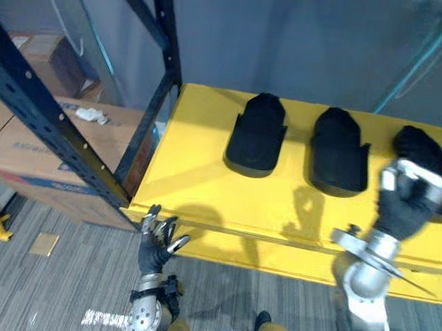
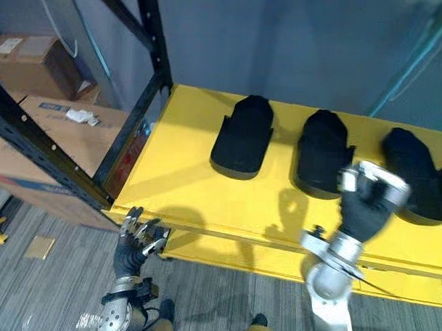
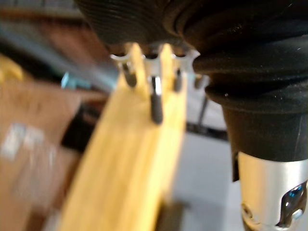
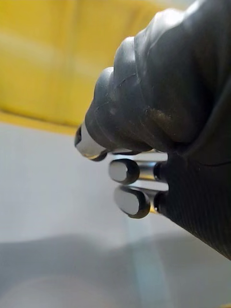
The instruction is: Walk over and take plastic housings, then place them on the shelf
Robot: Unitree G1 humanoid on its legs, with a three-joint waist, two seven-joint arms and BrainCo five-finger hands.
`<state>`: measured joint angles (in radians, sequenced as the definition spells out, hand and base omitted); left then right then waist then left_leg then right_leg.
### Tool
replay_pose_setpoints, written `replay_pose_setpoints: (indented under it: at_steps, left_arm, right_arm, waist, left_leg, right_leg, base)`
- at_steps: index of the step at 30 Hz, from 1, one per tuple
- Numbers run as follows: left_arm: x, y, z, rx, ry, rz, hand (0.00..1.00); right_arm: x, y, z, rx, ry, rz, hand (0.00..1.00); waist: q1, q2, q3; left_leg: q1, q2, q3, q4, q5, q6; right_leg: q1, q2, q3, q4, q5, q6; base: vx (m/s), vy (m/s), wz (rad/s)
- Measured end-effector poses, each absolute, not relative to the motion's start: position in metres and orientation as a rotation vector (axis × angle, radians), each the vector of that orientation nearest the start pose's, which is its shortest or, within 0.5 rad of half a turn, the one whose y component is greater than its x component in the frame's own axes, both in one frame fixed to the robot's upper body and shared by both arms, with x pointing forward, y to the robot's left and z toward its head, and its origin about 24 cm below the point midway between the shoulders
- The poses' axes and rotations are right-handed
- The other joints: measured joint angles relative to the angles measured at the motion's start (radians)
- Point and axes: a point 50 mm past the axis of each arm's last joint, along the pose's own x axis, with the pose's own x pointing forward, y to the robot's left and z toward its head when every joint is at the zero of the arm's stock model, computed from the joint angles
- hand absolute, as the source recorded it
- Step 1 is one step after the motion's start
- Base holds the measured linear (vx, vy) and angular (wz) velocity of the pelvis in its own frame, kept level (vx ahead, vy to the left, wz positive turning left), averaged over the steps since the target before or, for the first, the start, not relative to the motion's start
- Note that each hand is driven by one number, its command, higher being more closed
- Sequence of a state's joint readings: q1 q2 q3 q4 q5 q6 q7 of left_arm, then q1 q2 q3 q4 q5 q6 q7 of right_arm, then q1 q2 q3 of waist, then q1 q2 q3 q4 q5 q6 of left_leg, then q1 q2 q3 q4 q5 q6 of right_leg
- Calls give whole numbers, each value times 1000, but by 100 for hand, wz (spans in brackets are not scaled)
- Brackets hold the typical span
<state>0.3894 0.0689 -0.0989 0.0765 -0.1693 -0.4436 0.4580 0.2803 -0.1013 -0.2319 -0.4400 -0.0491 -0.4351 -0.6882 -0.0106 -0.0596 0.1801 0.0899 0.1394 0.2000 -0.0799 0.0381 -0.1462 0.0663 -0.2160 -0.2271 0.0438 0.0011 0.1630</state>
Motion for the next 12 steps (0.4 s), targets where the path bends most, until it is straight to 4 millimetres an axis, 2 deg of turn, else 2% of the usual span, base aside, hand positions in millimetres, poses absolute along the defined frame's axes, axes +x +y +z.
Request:
replay_pose_setpoints:
  at_steps: [1,2,4,5,6,7,9,12]
  left_arm:
    - [141,205,-30,-63,112,671,0]
    - [132,213,-40,-48,163,750,0]
    - [88,236,-68,-1,339,987,0]
    - [78,238,-73,10,376,1026,0]
    - [54,239,-88,64,491,1078,0]
    - [46,238,-93,88,535,1084,0]
    - [26,234,-109,145,671,1086,0]
    - [3,235,-124,174,819,1110,0]
  right_arm:
    - [141,-262,111,-130,-589,-1010,100]
    - [130,-272,98,-158,-520,-1088,0]
    - [79,-299,42,-208,-203,-1342,0]
    - [65,-302,28,-208,-117,-1387,0]
    - [34,-305,-6,-213,92,-1473,0]
    - [24,-304,-18,-210,167,-1498,0]
    - [-9,-296,-55,-159,407,-1564,0]
    - [-36,-279,-99,-25,706,-1564,0]
  waist:
    - [-9,5,-21]
    - [-17,5,-29]
    - [-46,6,-39]
    - [-50,8,-39]
    - [-59,11,-41]
    - [-59,15,-43]
    - [-57,26,-71]
    - [-55,42,-90]
  left_leg:
    - [1,3,15,0,-5,-1]
    - [5,5,23,0,-7,-3]
    - [18,17,40,0,-12,-8]
    - [19,19,42,0,-12,-8]
    - [34,22,51,0,-12,-8]
    - [34,23,55,0,-14,-9]
    - [36,23,57,0,-16,-8]
    - [56,23,55,-6,-18,-9]
  right_leg:
    - [-3,4,14,-9,4,-1]
    - [-4,6,21,-12,5,-1]
    - [-2,20,37,-19,6,-2]
    - [-1,22,37,-20,5,-2]
    - [4,25,40,-22,5,-3]
    - [6,26,43,-22,5,-3]
    - [8,25,43,-21,3,-5]
    - [27,25,38,-22,-7,-20]
  base:
    - [-24,11,-39]
    - [4,3,-40]
    - [14,-19,-25]
    - [11,-24,-11]
    - [27,-8,-12]
    - [1,-7,-13]
    - [-3,0,-3]
    - [-21,0,1]
